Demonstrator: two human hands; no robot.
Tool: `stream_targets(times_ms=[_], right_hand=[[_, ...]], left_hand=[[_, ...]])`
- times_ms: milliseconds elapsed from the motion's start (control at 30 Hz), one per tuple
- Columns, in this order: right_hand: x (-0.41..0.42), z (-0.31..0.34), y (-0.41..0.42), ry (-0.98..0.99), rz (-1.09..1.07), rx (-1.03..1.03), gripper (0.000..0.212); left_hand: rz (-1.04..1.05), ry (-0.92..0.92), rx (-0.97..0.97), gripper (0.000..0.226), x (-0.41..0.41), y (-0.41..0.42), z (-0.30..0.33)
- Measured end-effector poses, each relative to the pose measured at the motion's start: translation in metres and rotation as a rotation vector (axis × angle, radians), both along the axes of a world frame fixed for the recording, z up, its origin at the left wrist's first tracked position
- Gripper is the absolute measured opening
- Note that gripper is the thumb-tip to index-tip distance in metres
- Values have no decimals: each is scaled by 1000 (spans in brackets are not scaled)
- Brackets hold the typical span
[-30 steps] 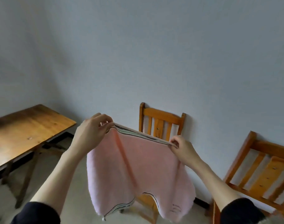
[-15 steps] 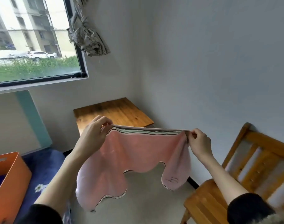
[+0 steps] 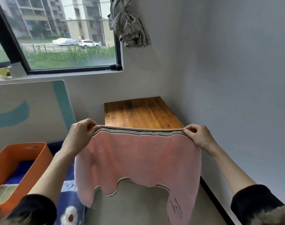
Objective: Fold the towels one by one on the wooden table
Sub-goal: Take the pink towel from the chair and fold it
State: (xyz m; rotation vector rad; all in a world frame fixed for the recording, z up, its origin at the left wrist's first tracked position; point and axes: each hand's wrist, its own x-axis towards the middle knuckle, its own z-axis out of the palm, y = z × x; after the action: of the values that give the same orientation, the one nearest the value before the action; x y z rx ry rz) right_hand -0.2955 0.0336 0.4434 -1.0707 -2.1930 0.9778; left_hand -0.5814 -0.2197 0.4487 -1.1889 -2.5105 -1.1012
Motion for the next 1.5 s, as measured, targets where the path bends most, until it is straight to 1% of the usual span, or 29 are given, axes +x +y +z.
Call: stream_targets(times_ms=[100,200,300,400,500,633,733,933,1200,1267,1400,1500], right_hand=[[-23,-6,37,19,-4,-15,13],[-46,-18,69,-3,-60,1,14],[-69,-34,100,-69,-134,76,22],[-92,-48,127,-172,-228,123,37],[-114,-60,152,-214,-290,187,42],[-148,-77,193,-310,-330,305,41],[-182,-93,228,-393,-338,356,40],[-251,-129,291,-522,-343,378,37],[-331,-167,367,-604,-296,355,37],[-347,-176,386,-613,-279,356,35],[-376,-196,427,-625,-227,422,33],[-398,-213,453,-599,-204,411,26]], left_hand=[[60,-52,-40,24,-21,21,-11],[57,-94,-103,17,-39,42,-25],[32,-95,-151,7,-55,63,-39],[41,-131,-186,8,-71,85,-50],[105,-114,-225,12,-92,109,-59],[156,-78,-251,27,-125,150,-78],[125,-111,-299,29,-156,183,-98],[50,-154,-389,30,-228,256,-129],[44,-143,-489,28,-309,339,-176],[58,-142,-490,27,-326,360,-184],[89,-144,-499,26,-356,405,-200],[108,-166,-500,19,-373,434,-216]])
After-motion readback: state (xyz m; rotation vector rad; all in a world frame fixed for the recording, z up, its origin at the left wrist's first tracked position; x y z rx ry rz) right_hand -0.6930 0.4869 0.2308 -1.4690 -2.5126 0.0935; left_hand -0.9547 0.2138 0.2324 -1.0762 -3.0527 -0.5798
